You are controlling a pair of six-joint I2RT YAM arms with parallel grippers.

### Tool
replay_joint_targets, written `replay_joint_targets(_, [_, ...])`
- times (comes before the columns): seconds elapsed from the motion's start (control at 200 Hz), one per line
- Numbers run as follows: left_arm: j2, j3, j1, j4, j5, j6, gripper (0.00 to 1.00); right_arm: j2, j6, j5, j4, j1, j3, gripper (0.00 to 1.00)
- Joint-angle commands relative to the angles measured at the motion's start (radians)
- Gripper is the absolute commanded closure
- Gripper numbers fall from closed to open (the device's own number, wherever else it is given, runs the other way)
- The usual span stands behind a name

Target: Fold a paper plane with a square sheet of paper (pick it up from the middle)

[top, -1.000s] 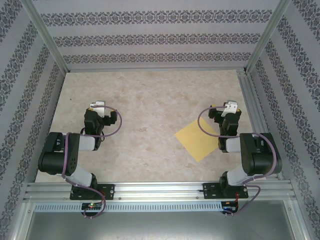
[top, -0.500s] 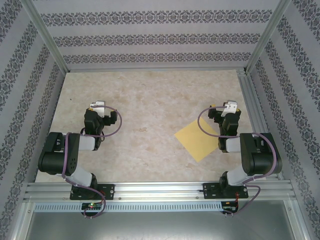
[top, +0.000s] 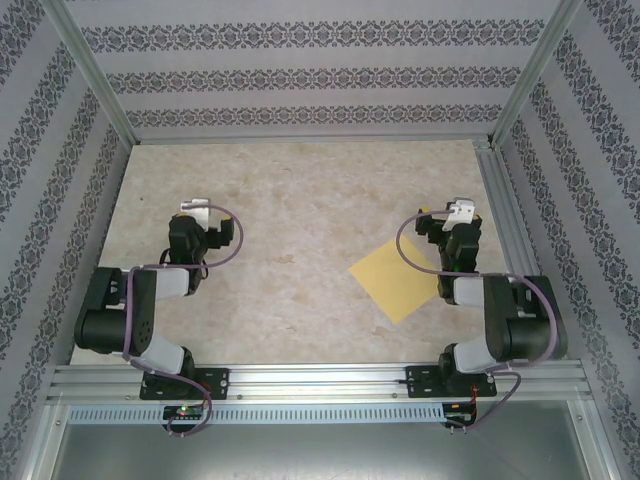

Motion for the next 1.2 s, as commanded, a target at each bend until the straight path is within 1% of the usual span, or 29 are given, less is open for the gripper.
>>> replay_joint_targets(0.0, [-0.100,0.092,-0.009,-0.223,-0.059,-0.021,0.00,-0.148,0.010,0.079,-0.184,0.019,0.054,0.02])
replay_joint_targets(0.105, [-0.169,0.129,-0.009,-0.342,-0.096,-0.089,0.00,-0.269,0.079,0.099,-0.435,0.038,0.131,0.02])
replay_joint_targets(0.155, [-0.197,0.159,-0.009,-0.420,-0.110,-0.137,0.00,-0.313,0.146,0.103,-0.575,0.042,0.189,0.02])
replay_joint_targets(0.21, [-0.230,0.197,-0.009,-0.509,-0.103,-0.185,0.00,-0.358,0.260,0.102,-0.758,0.039,0.264,0.02])
replay_joint_targets(0.29, [-0.268,0.272,-0.009,-0.674,-0.085,-0.248,0.00,-0.381,0.344,0.067,-1.031,0.035,0.390,0.02])
replay_joint_targets(0.365, [-0.303,0.322,-0.009,-0.782,-0.054,-0.295,0.00,-0.380,0.414,0.029,-1.153,0.027,0.460,0.02])
replay_joint_targets(0.455, [-0.339,0.363,-0.009,-0.872,-0.015,-0.338,0.00,-0.379,0.526,0.006,-1.220,0.008,0.468,0.02])
replay_joint_targets(0.495, [-0.353,0.372,-0.009,-0.906,0.007,-0.355,0.00,-0.375,0.548,-0.038,-1.241,-0.009,0.464,0.02])
replay_joint_targets(0.545, [-0.367,0.381,-0.009,-0.938,0.035,-0.372,0.00,-0.365,0.542,-0.102,-1.259,-0.020,0.460,0.02])
replay_joint_targets(0.664, [-0.386,0.393,-0.009,-1.012,0.090,-0.406,0.00,-0.344,0.510,-0.166,-1.329,0.006,0.440,0.02])
replay_joint_targets(0.749, [-0.387,0.402,-0.009,-1.053,0.124,-0.410,0.00,-0.345,0.521,-0.124,-1.369,0.086,0.411,0.02])
replay_joint_targets(0.844, [-0.381,0.406,-0.009,-1.066,0.151,-0.417,0.00,-0.328,0.576,-0.075,-1.395,0.171,0.373,0.02])
replay_joint_targets(0.894, [-0.381,0.408,-0.009,-1.069,0.160,-0.423,0.00,-0.305,0.605,-0.066,-1.391,0.213,0.353,0.04])
replay_joint_targets(1.034, [-0.379,0.402,-0.009,-1.061,0.162,-0.437,0.00,-0.185,0.675,-0.006,-1.355,0.342,0.345,0.05])
replay_joint_targets(1.194, [-0.374,0.397,-0.009,-1.062,0.165,-0.445,0.00,-0.006,0.742,0.061,-1.386,0.465,0.431,0.06])
